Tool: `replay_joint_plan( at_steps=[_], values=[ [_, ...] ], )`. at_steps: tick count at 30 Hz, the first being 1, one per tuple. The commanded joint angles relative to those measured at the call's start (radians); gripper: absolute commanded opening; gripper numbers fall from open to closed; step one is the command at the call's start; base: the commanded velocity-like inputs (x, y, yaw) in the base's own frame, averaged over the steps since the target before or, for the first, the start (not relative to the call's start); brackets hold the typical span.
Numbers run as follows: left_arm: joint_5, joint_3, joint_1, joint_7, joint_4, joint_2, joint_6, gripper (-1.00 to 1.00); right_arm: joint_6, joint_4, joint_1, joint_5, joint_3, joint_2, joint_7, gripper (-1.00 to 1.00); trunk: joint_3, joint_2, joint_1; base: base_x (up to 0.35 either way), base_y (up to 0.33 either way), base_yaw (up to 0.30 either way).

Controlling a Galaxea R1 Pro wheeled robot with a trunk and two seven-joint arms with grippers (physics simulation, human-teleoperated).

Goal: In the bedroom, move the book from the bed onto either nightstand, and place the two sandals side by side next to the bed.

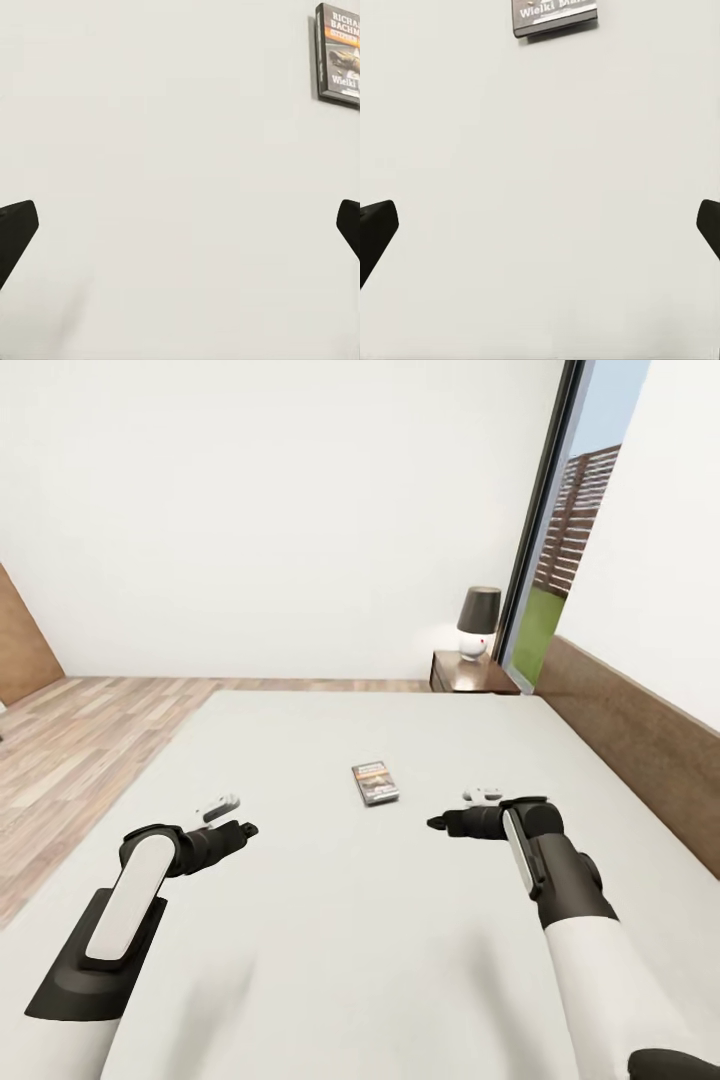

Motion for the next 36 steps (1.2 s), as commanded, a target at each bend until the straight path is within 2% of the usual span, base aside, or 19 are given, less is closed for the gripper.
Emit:
replay_joint_plan(
  at_steps=[1,3,10,36],
  values=[
    [0.009,-0.002,-0.001,0.010,-0.001,0.001,0.001,1.00,0.003,0.013,-0.006,0.010,-0.001,0.000,0.010,1.00,-0.002,-0.001,0.000,0.000,0.000,0.000],
    [0.010,-0.002,-0.001,0.011,-0.001,0.001,0.001,1.00,0.004,0.053,-0.020,0.010,-0.001,0.001,0.005,1.00,-0.006,-0.001,0.000,0.000,0.000,0.000],
    [0.010,-0.001,-0.001,0.013,0.000,0.003,0.001,1.00,0.000,0.078,-0.032,0.006,-0.002,0.007,-0.027,1.00,-0.016,-0.001,0.000,0.000,0.000,0.000],
    [0.011,0.000,0.001,0.015,0.009,0.010,0.001,1.00,-0.007,0.083,-0.033,0.010,0.000,0.016,-0.039,1.00,-0.056,-0.001,0.000,0.000,0.000,-0.019]
  ],
)
